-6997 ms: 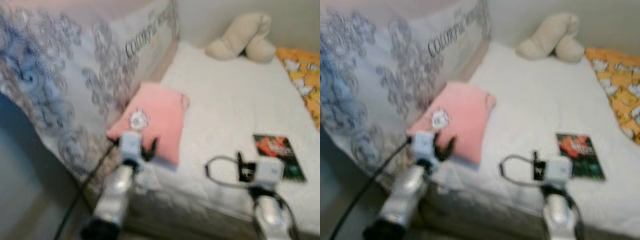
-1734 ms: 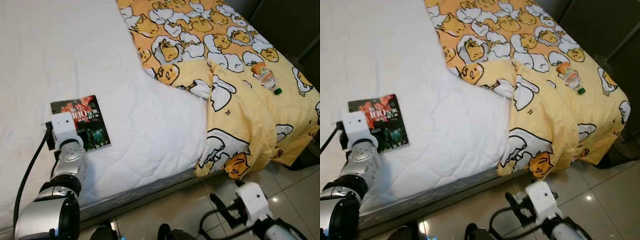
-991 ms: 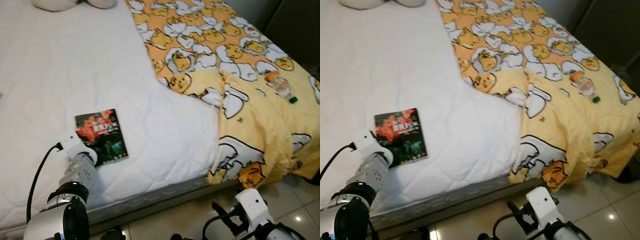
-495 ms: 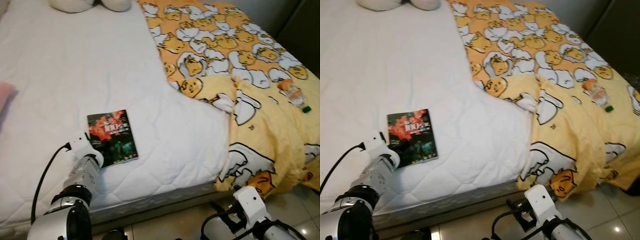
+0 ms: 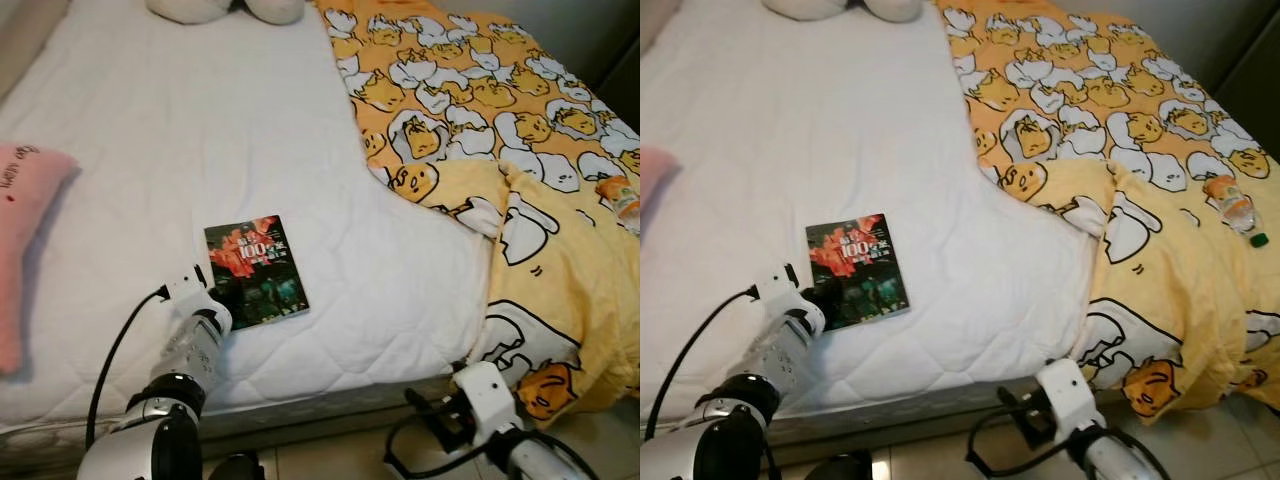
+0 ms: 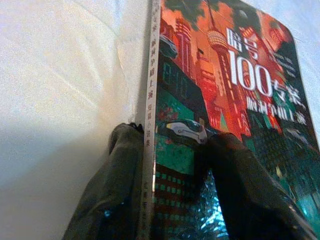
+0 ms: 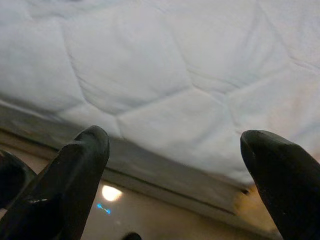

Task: Clean up the room

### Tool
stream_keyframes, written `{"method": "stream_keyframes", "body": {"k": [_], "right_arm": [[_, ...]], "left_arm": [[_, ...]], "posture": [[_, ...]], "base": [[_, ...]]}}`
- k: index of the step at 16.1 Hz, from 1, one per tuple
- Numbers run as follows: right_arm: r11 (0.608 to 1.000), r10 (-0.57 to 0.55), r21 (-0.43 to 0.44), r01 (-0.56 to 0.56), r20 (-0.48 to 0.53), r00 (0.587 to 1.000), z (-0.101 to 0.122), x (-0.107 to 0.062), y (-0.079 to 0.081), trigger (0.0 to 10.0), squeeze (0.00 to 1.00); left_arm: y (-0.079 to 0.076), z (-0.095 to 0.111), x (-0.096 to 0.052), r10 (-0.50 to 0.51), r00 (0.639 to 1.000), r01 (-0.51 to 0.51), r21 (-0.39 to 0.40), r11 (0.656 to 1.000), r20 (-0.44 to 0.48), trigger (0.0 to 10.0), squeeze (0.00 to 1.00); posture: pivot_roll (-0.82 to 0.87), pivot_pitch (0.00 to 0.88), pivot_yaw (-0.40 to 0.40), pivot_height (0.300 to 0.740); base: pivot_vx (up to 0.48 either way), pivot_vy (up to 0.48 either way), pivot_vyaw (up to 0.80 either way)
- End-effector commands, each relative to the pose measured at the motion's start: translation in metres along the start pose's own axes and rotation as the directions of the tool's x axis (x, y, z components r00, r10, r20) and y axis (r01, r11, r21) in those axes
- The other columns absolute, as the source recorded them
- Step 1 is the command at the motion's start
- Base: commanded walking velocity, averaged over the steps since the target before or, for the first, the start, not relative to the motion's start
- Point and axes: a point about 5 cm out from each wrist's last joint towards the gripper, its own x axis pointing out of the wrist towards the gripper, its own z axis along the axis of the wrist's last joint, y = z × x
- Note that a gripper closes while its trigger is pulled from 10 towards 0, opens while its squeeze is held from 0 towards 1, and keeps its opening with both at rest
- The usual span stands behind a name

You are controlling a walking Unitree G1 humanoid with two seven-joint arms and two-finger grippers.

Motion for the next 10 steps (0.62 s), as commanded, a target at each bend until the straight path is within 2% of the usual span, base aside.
{"method": "stream_keyframes", "body": {"k": [1,3,5,7,10], "right_arm": [[1.000,-0.006,0.021,0.006,0.000,1.000,-0.002,0.000,0.001,10.0,0.00],[0.999,-0.032,0.031,0.031,0.029,0.999,0.002,0.003,-0.001,10.0,0.00],[0.993,-0.098,0.069,0.091,0.102,0.990,0.016,0.012,-0.010,10.0,0.00],[0.988,-0.132,0.094,0.119,0.138,0.982,0.025,0.022,-0.016,10.0,0.00],[0.984,-0.158,0.113,0.140,0.177,0.971,0.034,0.036,-0.021,10.0,0.00]], "left_arm": [[-0.027,-0.070,-0.011,-0.111,0.962,0.102,-0.050,0.994,-0.249,0.0,0.00],[-0.035,-0.069,-0.010,-0.145,0.961,0.146,-0.015,0.989,-0.234,0.0,0.00],[-0.048,-0.065,-0.009,-0.224,0.953,0.231,0.012,0.973,-0.202,0.0,0.00],[-0.057,-0.060,-0.008,-0.282,0.945,0.283,-0.019,0.959,-0.165,0.0,0.00],[-0.079,-0.034,-0.001,-0.341,0.939,0.339,-0.060,0.939,-0.047,0.0,0.00]], "posture": [[-0.02,0.165,-0.093,0.740],[-0.01,0.154,-0.085,0.740],[0.00,0.124,-0.057,0.740],[0.03,0.094,-0.034,0.740],[0.07,0.047,-0.011,0.740]], "base": [[0.000,0.000,0.00],[0.000,0.000,0.00],[0.000,0.000,0.00],[0.000,0.000,0.00],[0.000,0.000,0.00]]}}
